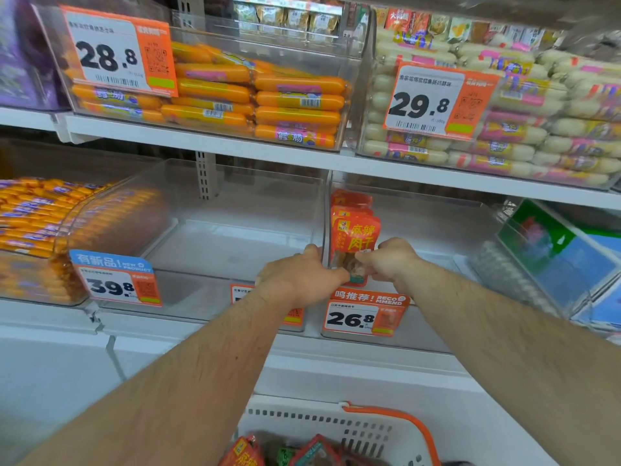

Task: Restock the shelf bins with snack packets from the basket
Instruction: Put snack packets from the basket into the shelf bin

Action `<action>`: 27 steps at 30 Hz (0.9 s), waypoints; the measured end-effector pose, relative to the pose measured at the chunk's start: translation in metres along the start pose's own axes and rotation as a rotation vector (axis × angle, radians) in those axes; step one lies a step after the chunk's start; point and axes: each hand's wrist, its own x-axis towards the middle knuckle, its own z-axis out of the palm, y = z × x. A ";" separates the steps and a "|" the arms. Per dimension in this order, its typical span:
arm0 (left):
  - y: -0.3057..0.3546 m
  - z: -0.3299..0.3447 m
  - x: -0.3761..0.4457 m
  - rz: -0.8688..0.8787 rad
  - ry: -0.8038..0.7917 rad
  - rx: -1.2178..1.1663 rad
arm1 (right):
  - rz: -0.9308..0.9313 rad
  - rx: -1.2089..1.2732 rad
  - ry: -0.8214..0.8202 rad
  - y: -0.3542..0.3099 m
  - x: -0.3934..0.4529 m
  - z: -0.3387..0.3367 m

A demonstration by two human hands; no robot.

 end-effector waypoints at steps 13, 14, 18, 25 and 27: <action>-0.022 0.010 -0.052 0.592 0.624 -0.272 | -0.861 -0.010 0.300 0.014 -0.157 0.002; -0.032 0.027 -0.066 0.605 0.599 -0.285 | -0.868 -0.049 0.255 0.030 -0.166 0.011; -0.076 0.096 -0.114 0.356 0.345 -0.398 | -0.620 -0.310 -0.104 0.083 -0.181 0.041; -0.121 0.171 -0.152 0.090 -0.082 -0.382 | -0.315 -1.068 -0.849 0.153 -0.208 0.085; -0.125 0.180 -0.160 0.063 -0.128 -0.375 | -0.269 -1.134 -0.929 0.162 -0.223 0.089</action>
